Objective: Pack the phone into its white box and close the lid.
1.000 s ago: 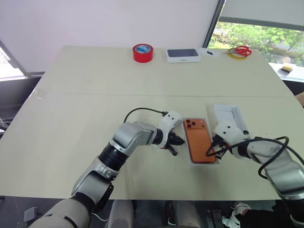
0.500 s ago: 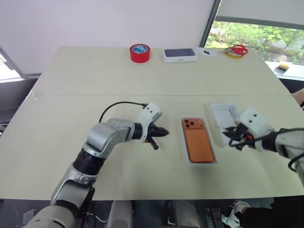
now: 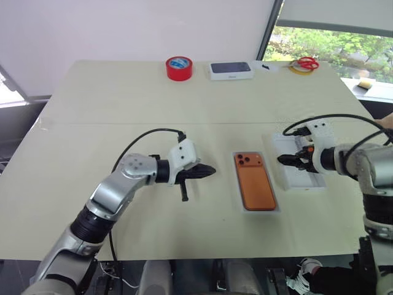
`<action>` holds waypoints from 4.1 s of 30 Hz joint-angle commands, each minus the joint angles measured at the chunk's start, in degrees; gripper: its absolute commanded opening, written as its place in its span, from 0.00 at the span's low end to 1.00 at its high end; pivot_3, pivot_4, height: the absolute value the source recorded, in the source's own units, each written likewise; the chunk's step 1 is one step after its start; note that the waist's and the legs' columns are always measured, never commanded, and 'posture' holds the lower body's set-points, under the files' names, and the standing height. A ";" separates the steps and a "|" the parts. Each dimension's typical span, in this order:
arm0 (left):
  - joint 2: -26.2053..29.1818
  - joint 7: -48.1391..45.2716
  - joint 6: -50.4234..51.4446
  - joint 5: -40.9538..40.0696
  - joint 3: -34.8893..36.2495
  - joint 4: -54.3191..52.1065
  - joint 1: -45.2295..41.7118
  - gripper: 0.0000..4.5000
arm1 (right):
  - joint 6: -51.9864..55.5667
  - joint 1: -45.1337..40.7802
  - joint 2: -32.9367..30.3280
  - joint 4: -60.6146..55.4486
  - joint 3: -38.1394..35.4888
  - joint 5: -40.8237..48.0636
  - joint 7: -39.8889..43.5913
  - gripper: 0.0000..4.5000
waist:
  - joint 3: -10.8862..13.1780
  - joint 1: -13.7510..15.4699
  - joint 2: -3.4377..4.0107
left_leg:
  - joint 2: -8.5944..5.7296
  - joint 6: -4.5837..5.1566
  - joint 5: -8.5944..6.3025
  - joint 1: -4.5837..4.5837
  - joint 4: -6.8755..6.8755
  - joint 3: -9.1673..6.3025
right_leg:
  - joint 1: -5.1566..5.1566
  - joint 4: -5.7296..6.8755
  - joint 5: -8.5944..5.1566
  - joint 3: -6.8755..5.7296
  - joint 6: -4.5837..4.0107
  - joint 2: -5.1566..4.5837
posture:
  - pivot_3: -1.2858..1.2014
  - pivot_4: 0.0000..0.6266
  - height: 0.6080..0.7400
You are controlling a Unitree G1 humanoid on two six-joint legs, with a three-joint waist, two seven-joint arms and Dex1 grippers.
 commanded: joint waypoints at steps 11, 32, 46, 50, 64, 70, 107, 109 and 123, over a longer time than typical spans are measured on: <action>-0.77 -2.40 -4.66 1.85 0.46 -0.77 2.65 0.00 | 5.49 -4.73 1.33 2.98 4.91 1.25 -3.86 0.14 | 0.00 -0.04 0.03 | 0.02 0.00 0.00 0.01 0.01 0.02 | -0.02 0.05 0.00 0.02 0.01 0.01 | 0.52 0.24 0.93; -1.29 -1.25 -7.47 3.54 4.98 7.45 2.01 0.00 | 7.16 -5.99 0.80 9.02 -20.18 69.61 -25.17 0.01 | 0.05 -0.01 0.18 | 0.05 0.01 0.00 0.02 -0.01 0.05 | -0.01 0.07 0.01 0.04 0.01 0.04 | 0.52 0.24 0.93; -2.87 0.02 -8.95 3.69 5.87 9.70 1.28 0.00 | -26.52 16.39 15.27 -17.16 0.59 96.95 -55.00 0.01 | 0.06 0.05 0.14 | 0.06 0.06 -0.02 -0.07 0.05 0.00 | -0.02 0.06 0.01 0.02 0.05 0.05 | 0.52 0.24 0.93; -3.34 0.65 -8.84 3.95 5.73 9.61 1.34 0.00 | -27.20 20.06 13.33 -17.18 0.39 96.95 -56.21 0.01 | 0.05 -0.02 0.13 | 0.06 0.05 -0.02 -0.03 0.05 -0.03 | 0.00 0.08 0.01 0.03 0.04 0.06 | 0.52 0.24 0.93; -13.18 4.10 -8.19 7.33 0.03 12.90 -1.94 0.00 | -22.22 12.50 -0.55 -8.86 -6.24 96.95 -51.73 0.73 | 0.04 0.00 0.13 | 0.05 0.06 -0.02 -0.01 0.07 -0.02 | 0.02 0.06 0.01 0.03 0.04 0.07 | 0.52 0.24 0.93; -17.02 4.96 -7.98 8.24 -2.08 14.42 -2.96 0.00 | -22.26 12.82 -13.65 -4.48 -10.29 94.35 -51.53 0.73 | 0.04 0.34 0.12 | 0.04 0.08 -0.04 -0.04 0.04 0.00 | 0.03 -0.02 0.01 0.02 0.05 0.06 | 0.52 0.24 0.93; -12.56 4.25 4.83 10.71 -3.56 16.80 -8.50 0.00 | -20.57 15.98 -6.61 -22.45 3.81 32.20 -24.76 0.01 | 0.04 0.12 0.13 | 0.03 0.07 -0.03 -0.03 0.07 -0.03 | 0.01 0.01 0.01 0.02 0.04 0.05 | 0.52 0.24 0.93; -13.51 3.48 5.03 10.32 -3.84 16.68 -8.70 0.00 | -19.86 15.90 -6.05 -22.84 3.47 31.48 -24.28 0.01 | 0.04 0.06 0.14 | 0.03 0.07 -0.03 -0.03 0.07 -0.03 | 0.02 0.01 0.01 0.02 0.04 0.05 | 0.52 0.24 0.93; -17.60 0.70 6.04 9.47 -5.76 13.43 -8.06 0.00 | -17.74 18.72 -8.49 -26.44 1.22 26.35 -17.61 0.01 | 0.03 0.06 0.14 | 0.03 0.08 -0.03 -0.02 0.07 -0.03 | 0.03 0.02 0.01 0.02 0.04 0.05 | 0.52 0.24 0.93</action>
